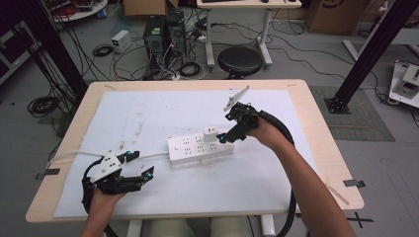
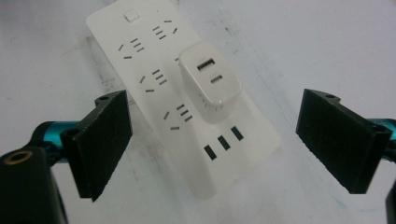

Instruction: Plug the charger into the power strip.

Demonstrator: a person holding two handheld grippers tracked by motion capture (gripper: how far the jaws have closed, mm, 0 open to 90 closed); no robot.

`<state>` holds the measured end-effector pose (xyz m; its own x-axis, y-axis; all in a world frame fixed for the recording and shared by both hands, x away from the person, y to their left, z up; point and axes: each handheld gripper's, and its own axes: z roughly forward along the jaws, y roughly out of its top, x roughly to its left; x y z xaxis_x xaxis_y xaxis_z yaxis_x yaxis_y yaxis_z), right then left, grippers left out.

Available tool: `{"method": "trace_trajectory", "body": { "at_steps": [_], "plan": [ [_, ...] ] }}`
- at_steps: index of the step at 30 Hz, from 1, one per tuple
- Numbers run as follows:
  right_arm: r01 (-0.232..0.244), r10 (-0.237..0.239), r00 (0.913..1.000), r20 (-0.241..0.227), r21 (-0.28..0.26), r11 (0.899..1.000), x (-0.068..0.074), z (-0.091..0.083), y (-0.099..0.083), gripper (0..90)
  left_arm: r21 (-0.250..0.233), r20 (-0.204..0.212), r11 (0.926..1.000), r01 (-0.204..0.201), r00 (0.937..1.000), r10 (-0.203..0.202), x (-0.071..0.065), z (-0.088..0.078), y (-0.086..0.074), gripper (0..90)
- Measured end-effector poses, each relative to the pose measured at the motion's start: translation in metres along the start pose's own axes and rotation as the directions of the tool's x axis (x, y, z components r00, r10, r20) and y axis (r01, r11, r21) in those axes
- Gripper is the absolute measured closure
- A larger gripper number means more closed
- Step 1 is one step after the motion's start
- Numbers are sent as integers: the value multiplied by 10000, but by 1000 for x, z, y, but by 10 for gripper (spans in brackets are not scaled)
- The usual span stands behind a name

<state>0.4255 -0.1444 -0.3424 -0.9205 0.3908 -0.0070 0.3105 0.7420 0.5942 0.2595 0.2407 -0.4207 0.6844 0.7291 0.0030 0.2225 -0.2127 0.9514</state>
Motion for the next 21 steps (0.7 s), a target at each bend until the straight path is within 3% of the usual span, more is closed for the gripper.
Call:
{"method": "trace_trajectory", "body": {
  "at_steps": [1, 2, 8, 10, 15, 16, 18, 19, 21],
  "plan": [
    [0, 0, 10000, 0, 0, 10000, 0, 0, 0, 108, 0, 0, 10000, 0, 10000, 0, 0, 0, 0, 238],
    [-371, 376, 9992, 113, -382, 9986, 4, -8, -13, 108, -55, -1, 10000, 2, 10000, -2, -1, 0, 1, 238],
    [-885, 931, 9947, 434, -991, 9911, 11, -20, -37, 109, -178, 37, 9998, 17, 10000, -16, -2, 2, 3, 238],
    [-1219, 1333, 9881, 768, -1376, 9830, 16, -28, -55, 109, -265, 85, 9996, 28, 10000, -25, -3, 4, 5, 238],
    [-1600, 1798, 9785, 1008, -1783, 9709, 22, -34, -75, 109, -229, 170, 9997, -37, 9998, 41, -3, 6, 7, 238],
    [-1795, 2072, 9714, 1164, -2123, 9606, 28, -38, -90, 110, -280, 220, 9996, -38, 9997, 44, -2, 7, 8, 238],
    [-1859, 2171, 9686, 1212, -2267, 9561, 31, -39, -95, 110, -280, 220, 9996, -38, 9997, 44, -2, 7, 8, 238],
    [-1956, 2359, 9628, 1318, -2622, 9450, 37, -41, -106, 109, -391, 197, 9992, 5, 9998, 2, -1, 7, 8, 238],
    [-1971, 2485, 9573, 1476, -2952, 9349, 43, -43, -113, 109, -446, 186, 9990, 59, 9998, -51, 0, 7, 8, 238]
  ]
}}
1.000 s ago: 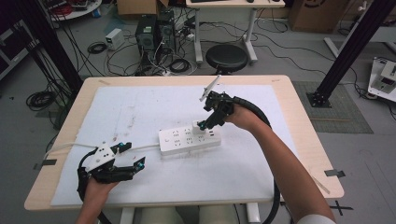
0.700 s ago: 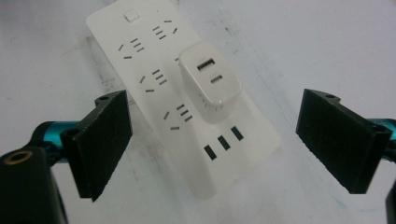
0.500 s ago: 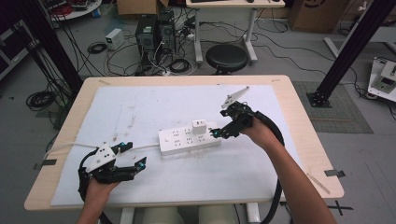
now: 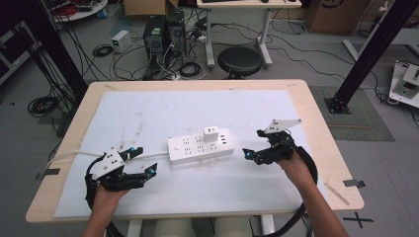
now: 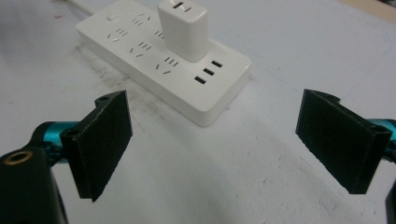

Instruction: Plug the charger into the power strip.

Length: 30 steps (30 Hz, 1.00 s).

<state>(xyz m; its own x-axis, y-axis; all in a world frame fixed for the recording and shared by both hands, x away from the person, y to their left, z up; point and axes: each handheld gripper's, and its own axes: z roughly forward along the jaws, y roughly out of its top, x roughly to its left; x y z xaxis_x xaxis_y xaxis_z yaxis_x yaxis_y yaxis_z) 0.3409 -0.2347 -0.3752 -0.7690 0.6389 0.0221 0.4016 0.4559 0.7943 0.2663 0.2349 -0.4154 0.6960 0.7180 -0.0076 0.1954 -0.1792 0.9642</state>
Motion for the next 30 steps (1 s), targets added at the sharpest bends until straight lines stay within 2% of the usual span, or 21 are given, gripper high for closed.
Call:
{"method": "trace_trajectory", "body": {
  "at_steps": [4, 6, 8, 14, 20, 30],
  "plan": [
    [21, -20, 10000, 69, -185, 9998, 1, -2, -4, 110, -17, -10, 10000, 87, 10000, -87, 2, 1, -1, 238],
    [-189, 229, 9984, 508, -778, 9968, 9, -8, -23, 110, -50, 4, 9999, 103, 9999, -103, 3, 2, 0, 238],
    [-300, 366, 9972, 654, -996, 9946, 11, -9, -30, 110, -39, 68, 9999, 94, 9999, -94, 3, 3, 1, 238],
    [-584, 657, 9958, 638, -1110, 9921, 12, -10, -43, 110, -82, 149, 9999, 103, 9998, -102, 3, 5, 1, 238],
    [-867, 965, 9929, 700, -1316, 9875, 9, -15, -49, 110, -106, 150, 9999, 109, 9998, -107, 2, 6, 1, 238],
    [-906, 1019, 9918, 776, -1375, 9864, 8, -17, -52, 110, -109, 158, 9999, 131, 9998, -129, 1, 7, 2, 238]
  ]
}}
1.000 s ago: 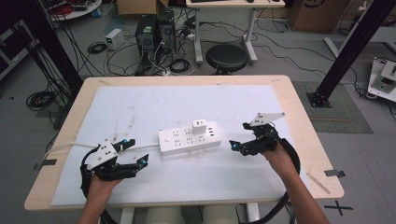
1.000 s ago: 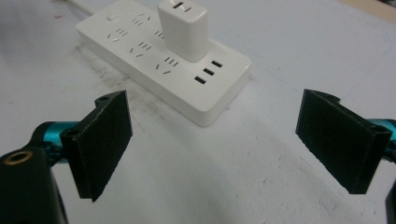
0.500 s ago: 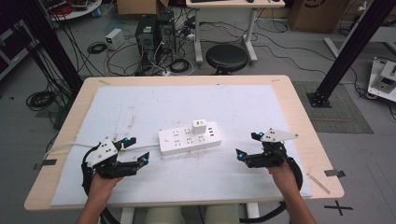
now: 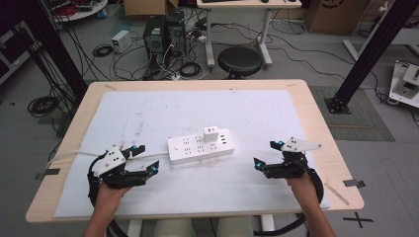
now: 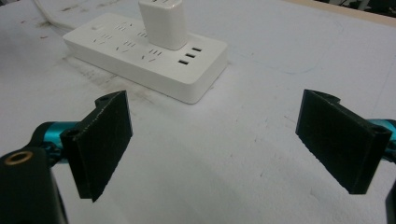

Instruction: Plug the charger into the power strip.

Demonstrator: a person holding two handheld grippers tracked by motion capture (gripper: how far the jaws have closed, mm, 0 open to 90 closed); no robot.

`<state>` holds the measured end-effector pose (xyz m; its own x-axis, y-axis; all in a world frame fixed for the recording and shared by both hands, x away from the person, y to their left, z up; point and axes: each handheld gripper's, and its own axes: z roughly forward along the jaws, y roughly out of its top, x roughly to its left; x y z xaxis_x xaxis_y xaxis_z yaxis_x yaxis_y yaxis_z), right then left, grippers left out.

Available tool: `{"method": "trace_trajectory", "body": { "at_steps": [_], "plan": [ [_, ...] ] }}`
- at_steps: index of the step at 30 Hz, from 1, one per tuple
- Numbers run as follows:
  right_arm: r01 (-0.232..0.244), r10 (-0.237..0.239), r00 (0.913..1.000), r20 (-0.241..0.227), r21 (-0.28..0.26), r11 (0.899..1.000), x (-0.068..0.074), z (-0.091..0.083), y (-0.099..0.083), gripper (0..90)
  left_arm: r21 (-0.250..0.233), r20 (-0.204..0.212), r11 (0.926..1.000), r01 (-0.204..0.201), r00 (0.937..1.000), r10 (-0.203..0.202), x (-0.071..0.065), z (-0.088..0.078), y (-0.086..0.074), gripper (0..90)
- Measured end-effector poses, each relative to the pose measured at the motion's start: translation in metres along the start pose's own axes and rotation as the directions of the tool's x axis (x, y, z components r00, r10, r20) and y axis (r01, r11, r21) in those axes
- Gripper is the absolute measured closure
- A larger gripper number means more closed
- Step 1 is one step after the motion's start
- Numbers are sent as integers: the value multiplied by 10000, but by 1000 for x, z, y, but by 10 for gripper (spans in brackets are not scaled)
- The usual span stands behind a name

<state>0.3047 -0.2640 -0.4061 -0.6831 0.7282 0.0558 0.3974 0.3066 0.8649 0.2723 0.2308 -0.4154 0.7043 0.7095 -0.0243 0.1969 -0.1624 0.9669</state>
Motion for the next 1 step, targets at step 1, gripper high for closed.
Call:
{"method": "trace_trajectory", "body": {
  "at_steps": [1],
  "plan": [
    [7, -7, 10000, -6, 6, 10000, 0, 0, 0, 110, 5, 1, 10000, 9, 10000, -9, 0, 0, 0, 238]
  ]
}}
